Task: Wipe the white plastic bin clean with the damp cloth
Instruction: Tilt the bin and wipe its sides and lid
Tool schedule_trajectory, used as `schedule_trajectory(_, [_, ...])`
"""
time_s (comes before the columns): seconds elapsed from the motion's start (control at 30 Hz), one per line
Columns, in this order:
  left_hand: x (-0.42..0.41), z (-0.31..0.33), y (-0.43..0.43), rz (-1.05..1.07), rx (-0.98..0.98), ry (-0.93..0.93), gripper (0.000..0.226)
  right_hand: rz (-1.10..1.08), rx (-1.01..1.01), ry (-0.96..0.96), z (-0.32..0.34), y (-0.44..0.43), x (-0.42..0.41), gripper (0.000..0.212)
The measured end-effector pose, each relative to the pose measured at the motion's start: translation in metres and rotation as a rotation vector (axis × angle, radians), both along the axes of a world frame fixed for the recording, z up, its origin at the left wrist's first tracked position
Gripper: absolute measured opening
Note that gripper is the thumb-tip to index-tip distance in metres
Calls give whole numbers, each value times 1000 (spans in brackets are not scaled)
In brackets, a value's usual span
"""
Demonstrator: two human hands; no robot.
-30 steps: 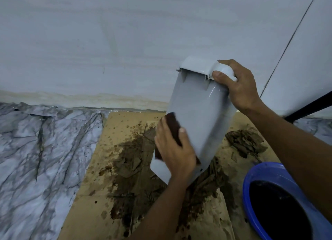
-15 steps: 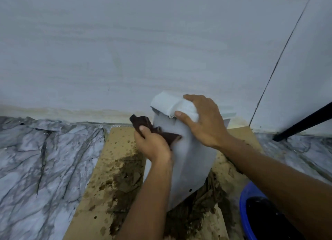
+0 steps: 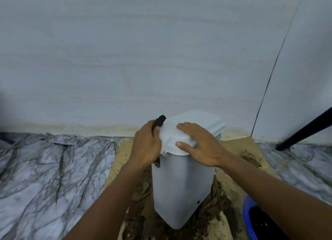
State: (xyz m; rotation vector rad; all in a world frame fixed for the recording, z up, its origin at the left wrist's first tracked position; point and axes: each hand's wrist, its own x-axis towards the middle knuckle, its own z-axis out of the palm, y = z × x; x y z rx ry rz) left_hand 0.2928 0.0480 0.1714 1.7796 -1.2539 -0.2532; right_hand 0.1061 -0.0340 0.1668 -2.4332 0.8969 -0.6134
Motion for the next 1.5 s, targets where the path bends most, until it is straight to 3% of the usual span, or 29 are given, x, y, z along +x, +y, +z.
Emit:
schedule_trajectory(0.1, [-7,3,0,-9,35,-7,32,-28,-74,89,-2,5,-4,96])
schedule_trajectory(0.2, [-9,10,-6,-34,186,-146,32,-65,15,179,-2,4,-10,115])
schedule_trajectory(0.27, [-16,14,-9,-112,330,-321,35,5,125,182,-2,-1,-21,105])
schedule_trajectory(0.33, [-27,10,-8,-184,451,-482,43,52,181,189,-5,-8,-31,78])
schedule_trajectory(0.43, [-44,-6,-1,-204,535,-561,66,19,117,276,-9,-24,-44,49])
schedule_trajectory(0.6, [-76,-24,15,-321,478,-639,108,-27,-20,358,-15,-42,-50,49])
schedule_trajectory(0.7, [-75,-32,28,-356,407,-748,115,-60,-75,357,-20,-43,-48,53])
schedule_trajectory(1.23, [-40,12,-34,-569,414,-854,126,-271,-19,430,-17,-52,-65,59])
schedule_trajectory(1.5, [20,-10,-18,-443,448,-617,122,-217,-89,458,-16,-23,-26,64])
